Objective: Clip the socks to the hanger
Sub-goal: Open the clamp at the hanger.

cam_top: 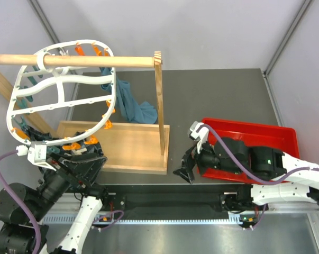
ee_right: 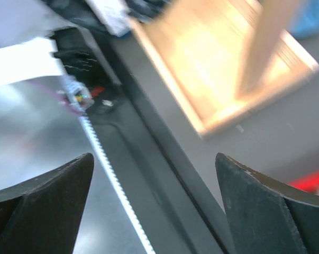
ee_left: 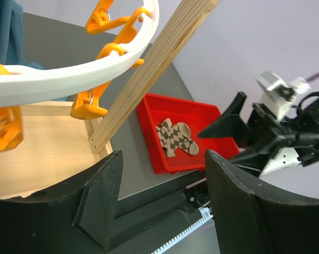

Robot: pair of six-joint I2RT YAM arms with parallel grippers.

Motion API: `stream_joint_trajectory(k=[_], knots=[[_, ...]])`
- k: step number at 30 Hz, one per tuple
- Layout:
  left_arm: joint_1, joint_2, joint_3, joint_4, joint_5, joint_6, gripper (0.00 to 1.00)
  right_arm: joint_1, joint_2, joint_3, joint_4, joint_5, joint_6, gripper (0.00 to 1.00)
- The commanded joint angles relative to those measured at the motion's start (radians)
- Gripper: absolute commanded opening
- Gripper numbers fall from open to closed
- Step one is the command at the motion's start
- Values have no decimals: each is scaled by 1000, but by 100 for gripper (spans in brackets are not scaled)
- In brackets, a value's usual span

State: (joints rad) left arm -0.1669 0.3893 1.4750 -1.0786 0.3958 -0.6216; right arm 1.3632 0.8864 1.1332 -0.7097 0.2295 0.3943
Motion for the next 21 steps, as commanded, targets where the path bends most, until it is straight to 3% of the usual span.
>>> stream_joint_trajectory(k=[1, 6, 11, 16, 19, 21], knots=[[-3, 17, 31, -26, -34, 29, 68, 112, 26, 72, 209, 13, -87, 93], [-3, -3, 77, -36, -70, 42, 67, 226, 150, 166, 363, 22, -246, 79], [-3, -1, 159, -95, -184, 48, 65, 244, 249, 197, 617, -24, -385, 73], [-3, -16, 208, -101, -284, 34, 65, 244, 336, 146, 887, -58, -593, 64], [-3, -30, 206, -103, -317, 20, 65, 244, 387, 71, 1134, -68, -704, 62], [-3, -38, 206, -103, -321, 14, 65, 244, 419, 77, 1180, -96, -747, 62]])
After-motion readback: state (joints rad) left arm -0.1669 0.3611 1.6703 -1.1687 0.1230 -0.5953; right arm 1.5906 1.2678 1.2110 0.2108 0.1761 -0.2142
